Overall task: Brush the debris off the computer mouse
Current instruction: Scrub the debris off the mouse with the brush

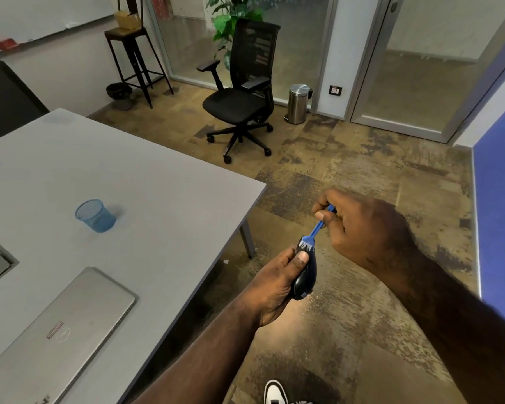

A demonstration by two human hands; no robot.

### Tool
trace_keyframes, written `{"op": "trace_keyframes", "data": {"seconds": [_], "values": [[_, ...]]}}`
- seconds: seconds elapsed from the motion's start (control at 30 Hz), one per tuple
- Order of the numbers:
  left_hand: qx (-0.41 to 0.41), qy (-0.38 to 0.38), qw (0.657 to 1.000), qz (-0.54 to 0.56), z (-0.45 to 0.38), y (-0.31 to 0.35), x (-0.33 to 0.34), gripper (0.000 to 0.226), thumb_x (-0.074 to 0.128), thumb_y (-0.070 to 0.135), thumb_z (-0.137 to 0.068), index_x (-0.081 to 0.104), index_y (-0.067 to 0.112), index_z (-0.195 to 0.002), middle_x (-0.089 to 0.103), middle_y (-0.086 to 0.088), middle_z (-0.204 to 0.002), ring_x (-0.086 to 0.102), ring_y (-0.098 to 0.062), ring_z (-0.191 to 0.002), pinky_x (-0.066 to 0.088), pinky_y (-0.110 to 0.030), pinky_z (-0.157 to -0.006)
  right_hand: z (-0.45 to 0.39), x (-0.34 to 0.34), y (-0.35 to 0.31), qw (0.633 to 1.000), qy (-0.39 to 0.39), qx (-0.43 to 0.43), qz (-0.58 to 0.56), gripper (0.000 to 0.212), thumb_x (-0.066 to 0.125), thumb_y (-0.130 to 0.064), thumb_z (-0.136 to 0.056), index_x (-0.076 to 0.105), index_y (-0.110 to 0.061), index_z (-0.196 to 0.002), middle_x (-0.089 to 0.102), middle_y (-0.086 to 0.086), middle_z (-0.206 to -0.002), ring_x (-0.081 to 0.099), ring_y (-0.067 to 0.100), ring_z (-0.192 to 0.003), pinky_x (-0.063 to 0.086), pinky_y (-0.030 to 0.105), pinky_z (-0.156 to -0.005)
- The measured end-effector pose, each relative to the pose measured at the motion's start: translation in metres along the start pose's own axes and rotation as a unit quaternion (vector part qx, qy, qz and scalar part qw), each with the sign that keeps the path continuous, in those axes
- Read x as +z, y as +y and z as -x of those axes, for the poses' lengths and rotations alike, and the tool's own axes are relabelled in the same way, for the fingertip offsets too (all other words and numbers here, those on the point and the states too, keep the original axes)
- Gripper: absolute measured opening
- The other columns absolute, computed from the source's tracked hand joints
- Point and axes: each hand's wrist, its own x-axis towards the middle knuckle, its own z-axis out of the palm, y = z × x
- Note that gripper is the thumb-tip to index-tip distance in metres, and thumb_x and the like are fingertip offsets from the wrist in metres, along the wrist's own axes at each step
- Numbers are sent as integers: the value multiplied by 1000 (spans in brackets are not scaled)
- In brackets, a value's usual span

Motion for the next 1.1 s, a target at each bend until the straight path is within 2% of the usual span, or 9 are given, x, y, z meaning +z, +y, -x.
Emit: {"op": "trace_keyframes", "data": {"seconds": [0.1, 0.27, 0.47, 0.57, 0.67, 0.77, 0.87, 1.0, 1.1], "values": [[4, -3, 1000, -26, 0, 1, -1, 32, 50, 29, -98, 53, 21, -129, 50, -11, -101, 47, -16, -79, 42, -26, -65, -3, 0, 1, 1000, 6, 17, -4, 7, 58, -26, -94, 61, -28, -100, 70, -5, -78, 60, 18, -60, 50, 29, -51], [6, 1, 999, -36, 1, 0, -1, 44, 52, 26, -97, 46, 20, -141, 59, 0, -105, 53, -11, -86, 46, -22, -73, 1, -2, -3, 1000, 9, -8, 12, 5, 60, -26, -93, 61, -30, -95, 69, -7, -74, 58, 16, -57, 41, 21, -47], [12, 4, 999, -51, 3, 1, 1, 46, 55, 26, -96, 46, 20, -141, 61, 4, -114, 57, -9, -98, 46, -21, -82, 1, -3, 1, 1000, -2, 14, 2, 5, 59, -25, -94, 61, -28, -96, 69, -7, -77, 59, 15, -60, 49, 29, -50], [19, 6, 999, -40, 4, -1, 2, 38, 55, 24, -96, 53, 20, -134, 57, -3, -108, 51, -14, -91, 42, -25, -79, 5, -7, 0, 1000, 4, -15, -7, 9, 64, -20, -89, 61, -28, -90, 57, -10, -60, 43, 1, -47, 34, 20, -42], [19, 3, 1000, -5, 5, -2, 1, 34, 53, 23, -97, 56, 23, -131, 61, 0, -102, 54, -11, -84, 42, -25, -73, 3, -8, 2, 999, 30, 10, -3, 7, 64, -22, -90, 62, -28, -91, 40, -17, -51, 34, -3, -43, 20, 16, -43], [22, -7, 999, 31, 5, 2, 1, 32, 51, 24, -97, 57, 25, -128, 63, 0, -103, 56, -12, -88, 42, -27, -79, 4, -3, 4, 999, 38, 30, 8, 5, 62, -24, -92, 63, -28, -95, 48, -15, -58, 35, -3, -46, 19, 15, -44], [32, -11, 998, 43, 7, 5, 0, 36, 52, 26, -95, 56, 22, -130, 57, -7, -107, 51, -15, -90, 39, -29, -80, 9, -2, 4, 999, 44, -5, -14, 7, 64, -21, -89, 61, -27, -92, 59, -10, -63, 41, 3, -47, 27, 16, -44], [33, -2, 999, 38, 8, 0, -2, 36, 51, 29, -96, 57, 20, -130, 60, -5, -104, 51, -17, -88, 40, -30, -76, 13, -5, 2, 995, 62, -51, -55, 4, 61, -24, -86, 62, -27, -89, 55, -12, -60, 36, -1, -46, 25, 13, -44], [28, 3, 999, 29, 8, 0, -3, 38, 51, 28, -96, 55, 20, -133, 60, -6, -104, 50, -19, -89, 39, -31, -76, 12, -3, 3, 996, 76, -37, -27, 6, 64, -21, -89, 65, -25, -93, 57, -11, -60, 34, 2, -45, 22, 13, -43]]}}
